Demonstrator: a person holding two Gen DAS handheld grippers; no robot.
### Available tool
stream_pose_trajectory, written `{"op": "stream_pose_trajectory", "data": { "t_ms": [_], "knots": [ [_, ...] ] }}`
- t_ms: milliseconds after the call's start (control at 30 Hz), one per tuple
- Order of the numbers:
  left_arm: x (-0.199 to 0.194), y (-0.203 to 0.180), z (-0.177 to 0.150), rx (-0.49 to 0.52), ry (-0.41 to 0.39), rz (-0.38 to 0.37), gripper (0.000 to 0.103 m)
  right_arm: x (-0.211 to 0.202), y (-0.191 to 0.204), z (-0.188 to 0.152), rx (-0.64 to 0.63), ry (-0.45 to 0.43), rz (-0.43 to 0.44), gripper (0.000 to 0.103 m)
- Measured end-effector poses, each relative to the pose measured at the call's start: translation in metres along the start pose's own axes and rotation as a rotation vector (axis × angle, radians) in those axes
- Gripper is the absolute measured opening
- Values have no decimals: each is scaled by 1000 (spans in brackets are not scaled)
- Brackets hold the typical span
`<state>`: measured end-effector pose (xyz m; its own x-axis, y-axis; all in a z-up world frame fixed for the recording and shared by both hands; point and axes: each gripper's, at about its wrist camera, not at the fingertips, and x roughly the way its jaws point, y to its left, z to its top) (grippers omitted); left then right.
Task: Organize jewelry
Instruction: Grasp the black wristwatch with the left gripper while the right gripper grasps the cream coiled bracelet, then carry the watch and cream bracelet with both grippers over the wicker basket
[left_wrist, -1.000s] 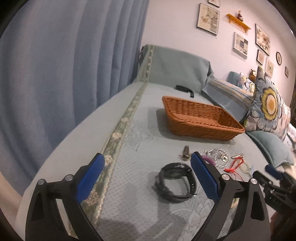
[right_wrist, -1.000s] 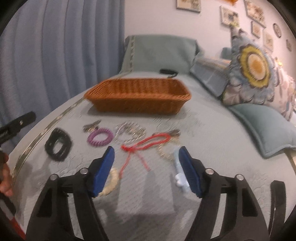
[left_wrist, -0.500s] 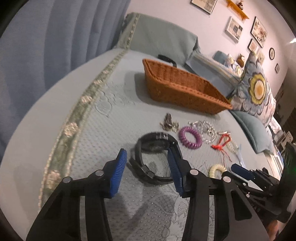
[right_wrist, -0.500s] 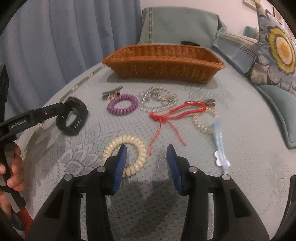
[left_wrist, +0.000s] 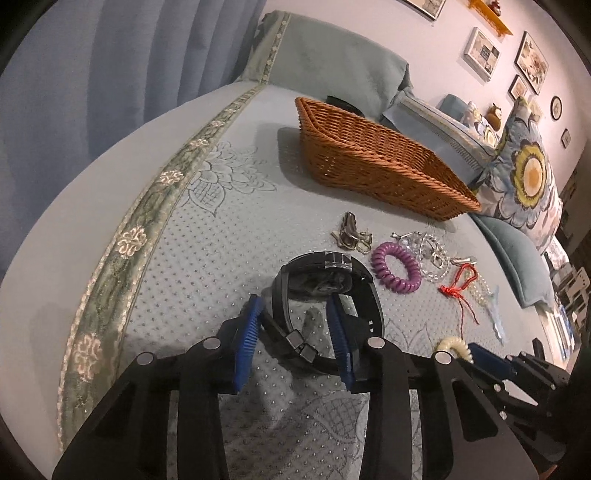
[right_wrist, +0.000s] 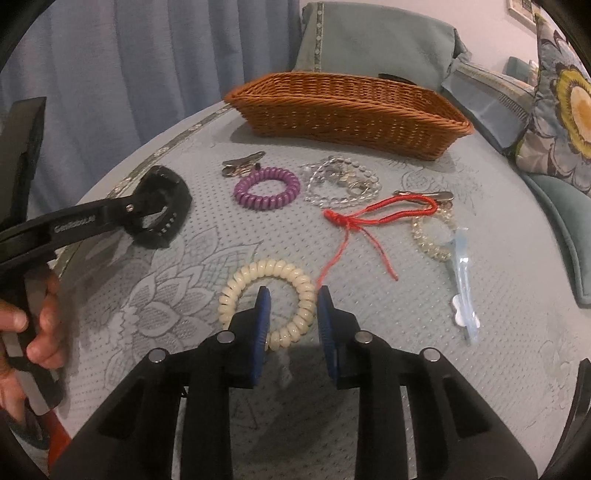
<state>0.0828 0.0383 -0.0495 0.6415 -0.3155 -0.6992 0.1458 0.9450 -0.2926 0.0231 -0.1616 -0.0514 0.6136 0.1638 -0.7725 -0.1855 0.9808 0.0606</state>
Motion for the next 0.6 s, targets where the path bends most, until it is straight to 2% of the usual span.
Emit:
{"op": "stream_pose_trajectory", "data": {
  "t_ms": [67,167,200,233,267,400,533,600],
  "knots": [
    [0,0,0,5,1,4,35,1,3,0,-5,4,14,24],
    [0,-1,0,13,0,10,35,5,11,0,-37,1,-17,24],
    [1,-1,-1,18,-2,17,32,5,13,0,-45,-2,-27,24],
    [1,-3,-1,25,-4,30,26,5,14,1,-48,-4,-32,23],
    [1,-4,-1,37,-5,47,25,5,14,1,-51,-9,-31,12],
    [0,-7,-3,53,-22,56,21,3,15,2,-51,-24,-32,10],
    [-5,-7,-2,43,-52,34,11,-3,8,3,-32,-57,-35,9],
    [-7,-9,-2,41,-61,12,11,-7,2,5,-13,-74,-33,9]
  ]
}}
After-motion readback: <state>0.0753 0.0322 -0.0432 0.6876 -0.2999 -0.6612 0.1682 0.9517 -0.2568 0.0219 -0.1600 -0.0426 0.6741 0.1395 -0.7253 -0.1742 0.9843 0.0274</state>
